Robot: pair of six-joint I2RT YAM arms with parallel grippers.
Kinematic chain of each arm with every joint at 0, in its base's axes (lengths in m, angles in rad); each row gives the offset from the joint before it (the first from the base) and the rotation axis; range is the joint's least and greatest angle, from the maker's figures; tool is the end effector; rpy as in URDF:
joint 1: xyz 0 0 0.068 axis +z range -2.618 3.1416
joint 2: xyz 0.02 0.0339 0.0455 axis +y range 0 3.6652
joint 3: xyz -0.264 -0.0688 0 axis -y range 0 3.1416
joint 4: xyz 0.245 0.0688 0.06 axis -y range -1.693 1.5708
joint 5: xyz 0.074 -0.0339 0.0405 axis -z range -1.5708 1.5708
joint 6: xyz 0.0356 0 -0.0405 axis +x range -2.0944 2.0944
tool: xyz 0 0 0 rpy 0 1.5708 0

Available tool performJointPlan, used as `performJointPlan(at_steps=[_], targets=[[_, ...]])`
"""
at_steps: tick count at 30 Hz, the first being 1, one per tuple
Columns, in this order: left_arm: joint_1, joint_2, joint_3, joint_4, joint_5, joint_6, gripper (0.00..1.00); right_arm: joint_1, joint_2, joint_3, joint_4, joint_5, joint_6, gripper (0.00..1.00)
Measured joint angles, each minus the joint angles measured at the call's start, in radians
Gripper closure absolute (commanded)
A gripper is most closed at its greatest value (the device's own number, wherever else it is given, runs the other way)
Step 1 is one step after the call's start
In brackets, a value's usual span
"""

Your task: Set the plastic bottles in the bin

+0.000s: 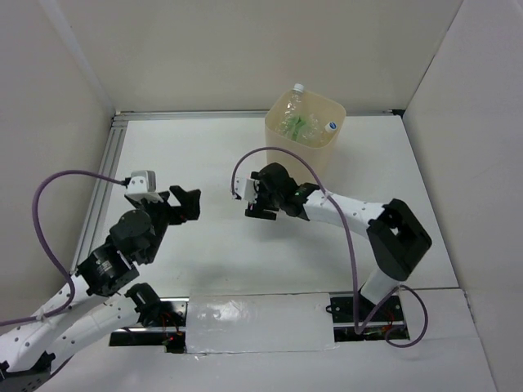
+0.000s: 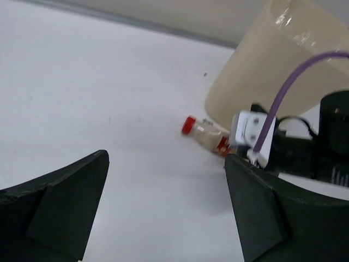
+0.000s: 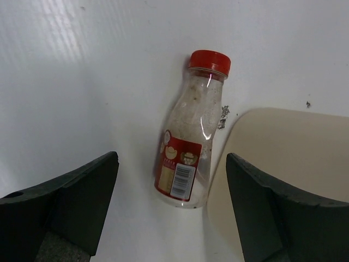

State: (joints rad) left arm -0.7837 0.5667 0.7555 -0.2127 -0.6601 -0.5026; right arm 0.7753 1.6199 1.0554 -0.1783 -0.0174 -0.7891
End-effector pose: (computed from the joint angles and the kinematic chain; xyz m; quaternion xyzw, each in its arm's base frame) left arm 0.1066 -0.0754 0.3577 -0.1294 0.7019 -0.2108 0.6679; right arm 0.2515 0.2474 0.2227 -0.6478 0.6469 0.0052 0.4023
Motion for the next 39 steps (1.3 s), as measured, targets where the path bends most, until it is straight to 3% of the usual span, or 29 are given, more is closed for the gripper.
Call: performJointPlan(at_steps=[6,11,14,15,21,25,30,33,39], targets=[[0.0,-0.12,-0.083,-0.171,-0.001,-0.131,0.0,-0.013,0.166,0.091,-0.003,0.078,0.029,0.13],[0.0,-0.134,-0.082,-0.2,-0.005,-0.158,0.0,-0.036,0.271,0.148,-0.057,0.09,0.04,0.21],[0.0,-0.129,-0.082,-0.211,-0.004,-0.162,0.0,-0.063,0.307,0.194,-0.119,0.061,0.035,0.43],[0.0,-0.126,-0.082,-0.211,-0.004,-0.167,0.0,-0.071,0.311,0.205,-0.146,0.035,0.029,0.58],[-0.004,-0.116,-0.082,-0.208,0.004,-0.186,0.0,-0.094,0.243,0.228,-0.397,-0.24,-0.096,0.74],[-0.005,-0.124,-0.093,-0.152,0.04,-0.168,0.0,-0.101,0.126,0.321,-0.604,-0.48,-0.153,0.76],[-0.005,-0.15,-0.122,-0.028,0.122,-0.1,0.0,-0.174,0.026,0.714,-0.618,-0.689,-0.066,0.74],[-0.005,-0.133,-0.121,0.009,0.146,-0.084,0.0,-0.253,-0.043,0.825,-0.539,-0.704,0.046,0.72],[-0.005,-0.033,-0.121,0.078,0.217,-0.068,0.0,-0.486,-0.07,0.858,-0.447,-0.642,0.174,0.65]])
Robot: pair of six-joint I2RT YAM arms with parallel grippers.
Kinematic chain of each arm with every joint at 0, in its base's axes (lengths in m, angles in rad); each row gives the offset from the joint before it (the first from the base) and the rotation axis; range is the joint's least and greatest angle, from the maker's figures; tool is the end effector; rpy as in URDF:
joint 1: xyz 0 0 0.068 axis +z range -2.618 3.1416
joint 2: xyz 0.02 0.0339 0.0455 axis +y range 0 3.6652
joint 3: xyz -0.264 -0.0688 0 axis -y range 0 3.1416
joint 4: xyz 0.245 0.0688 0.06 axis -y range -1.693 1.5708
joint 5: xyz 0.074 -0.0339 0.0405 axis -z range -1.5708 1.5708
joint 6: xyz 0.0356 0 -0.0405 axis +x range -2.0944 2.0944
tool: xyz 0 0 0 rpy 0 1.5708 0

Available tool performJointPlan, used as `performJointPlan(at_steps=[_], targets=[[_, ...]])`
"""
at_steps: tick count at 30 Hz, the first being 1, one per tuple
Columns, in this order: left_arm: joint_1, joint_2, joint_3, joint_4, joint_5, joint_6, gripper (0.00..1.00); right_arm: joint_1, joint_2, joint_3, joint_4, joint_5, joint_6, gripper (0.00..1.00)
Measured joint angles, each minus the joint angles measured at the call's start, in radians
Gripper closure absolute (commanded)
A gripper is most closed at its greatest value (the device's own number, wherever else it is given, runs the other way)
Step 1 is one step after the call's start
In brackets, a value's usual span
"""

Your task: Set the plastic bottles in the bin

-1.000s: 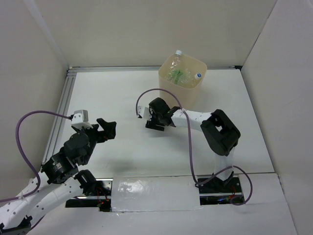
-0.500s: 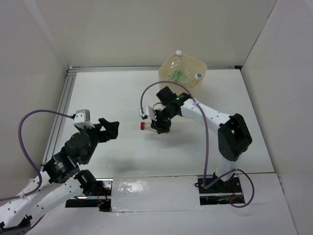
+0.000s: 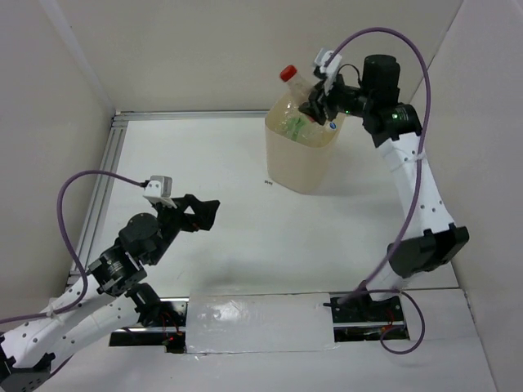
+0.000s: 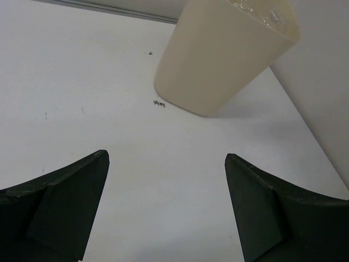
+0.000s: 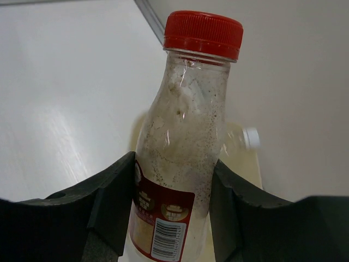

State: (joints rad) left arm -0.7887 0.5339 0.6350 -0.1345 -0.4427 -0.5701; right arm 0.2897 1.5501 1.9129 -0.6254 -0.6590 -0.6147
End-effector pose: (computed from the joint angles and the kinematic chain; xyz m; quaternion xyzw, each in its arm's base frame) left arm 0.1071 -0.0861 0.3287 -0.0752 0.7137 -0.3034 0.6268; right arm 0.3013 0.1126 0.4940 -0.5052 0.5894 0.1603 0.6097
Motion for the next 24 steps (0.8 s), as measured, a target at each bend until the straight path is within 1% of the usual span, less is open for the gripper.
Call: performJointPlan(at_steps=[1,2,3,4,5,6,9,10,12,13,19,22,24], targets=[[0.0,0.01,0.0,0.009,0.008,0.003,0.0,-0.048,0.021,0.0,0.003,0.001,0.013,0.63],[0.0,0.018,0.0,0.016,0.017,0.006,0.0,-0.092,0.048,0.0,0.004,0.005,0.023,0.57],[0.0,0.026,0.0,0.025,0.024,0.012,0.0,-0.104,0.058,0.0,0.003,0.016,0.032,0.53],[0.0,0.034,0.0,0.035,0.031,0.015,0.0,-0.156,0.103,-0.003,0.002,0.018,0.034,0.51],[0.0,0.04,0.0,0.04,0.037,0.016,0.0,-0.182,0.134,-0.003,-0.002,0.013,0.035,0.49],[0.0,0.045,0.0,0.045,0.042,0.017,0.0,-0.206,0.164,-0.002,-0.005,0.006,0.035,0.43],[0.0,0.058,0.0,0.054,0.059,0.018,0.0,-0.257,0.253,0.034,-0.045,-0.03,0.034,0.35],[0.0,0.06,0.0,0.055,0.064,0.018,0.0,-0.269,0.283,0.055,-0.058,-0.043,0.03,0.21],[0.0,0.062,0.0,0.056,0.075,0.018,0.0,-0.277,0.313,0.077,-0.076,-0.058,0.026,0.02],[0.0,0.065,0.0,0.061,0.08,0.019,0.0,-0.277,0.317,0.08,-0.082,-0.063,0.023,0.0],[0.0,0.109,0.0,0.076,0.113,0.027,0.0,-0.275,0.305,0.092,-0.085,-0.086,0.031,0.0],[0.0,0.134,0.0,0.081,0.128,0.04,0.0,-0.284,0.28,0.091,-0.07,-0.071,0.094,0.0],[0.0,0.14,0.001,0.084,0.136,0.045,0.0,-0.304,0.239,0.08,-0.044,-0.026,0.168,0.0]])
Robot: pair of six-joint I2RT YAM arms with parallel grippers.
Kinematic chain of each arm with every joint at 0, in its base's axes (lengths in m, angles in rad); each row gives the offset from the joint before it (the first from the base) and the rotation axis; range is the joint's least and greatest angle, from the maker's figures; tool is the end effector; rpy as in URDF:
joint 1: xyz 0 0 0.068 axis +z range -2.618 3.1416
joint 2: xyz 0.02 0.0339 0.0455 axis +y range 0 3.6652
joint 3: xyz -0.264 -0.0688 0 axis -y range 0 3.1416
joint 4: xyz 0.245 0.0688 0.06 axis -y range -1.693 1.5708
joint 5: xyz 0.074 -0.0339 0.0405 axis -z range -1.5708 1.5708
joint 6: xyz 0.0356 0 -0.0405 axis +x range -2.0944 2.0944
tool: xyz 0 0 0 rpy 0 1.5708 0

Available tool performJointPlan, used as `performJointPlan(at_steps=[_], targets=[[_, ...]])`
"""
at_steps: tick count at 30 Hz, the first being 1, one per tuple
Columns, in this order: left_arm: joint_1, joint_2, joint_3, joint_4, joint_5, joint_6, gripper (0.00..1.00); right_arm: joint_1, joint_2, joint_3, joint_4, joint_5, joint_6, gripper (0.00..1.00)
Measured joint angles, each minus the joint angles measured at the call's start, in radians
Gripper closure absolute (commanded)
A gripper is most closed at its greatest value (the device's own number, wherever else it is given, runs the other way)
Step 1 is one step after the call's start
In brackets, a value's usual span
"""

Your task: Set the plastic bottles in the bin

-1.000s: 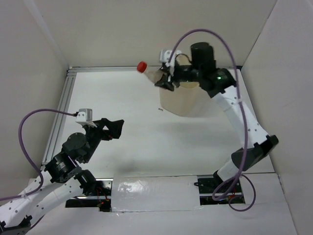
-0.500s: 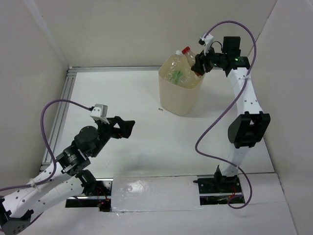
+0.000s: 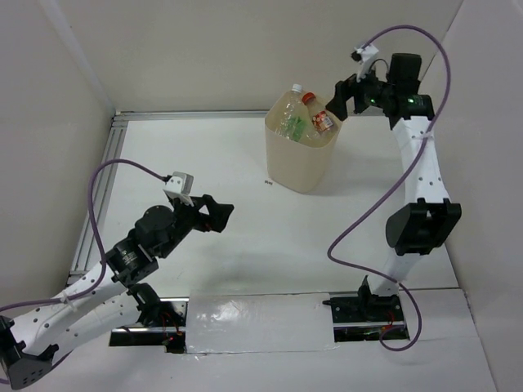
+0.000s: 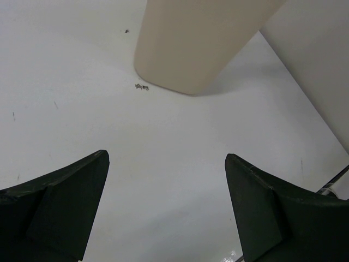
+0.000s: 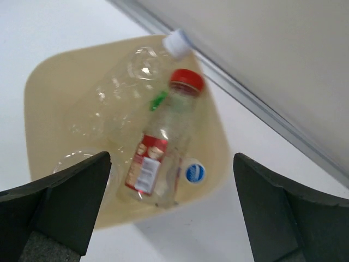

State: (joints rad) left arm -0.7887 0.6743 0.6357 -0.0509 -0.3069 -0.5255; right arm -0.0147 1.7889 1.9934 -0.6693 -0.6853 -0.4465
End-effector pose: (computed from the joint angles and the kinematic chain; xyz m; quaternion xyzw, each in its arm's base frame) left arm 0.1263 -0.1119 0.3192 -0.0065 0.7366 -0.3180 0.5969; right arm 0.3959 0.0167 0.4342 -0.3441 0.7451 0.1653 0.5470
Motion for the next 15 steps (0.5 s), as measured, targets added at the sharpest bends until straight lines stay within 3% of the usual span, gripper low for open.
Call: performJointPlan(at_steps=[7,15], targets=[[0.0,0.056,0.04,0.0,0.028,0.002,0.0,-0.123,-0.285,-0.199,0.038,0.31,0.201,0.0],[0.028,0.152,0.055,0.004,0.085,0.007,0.0,-0.137,-0.656,-0.747,0.04,0.52,0.275,0.0]])
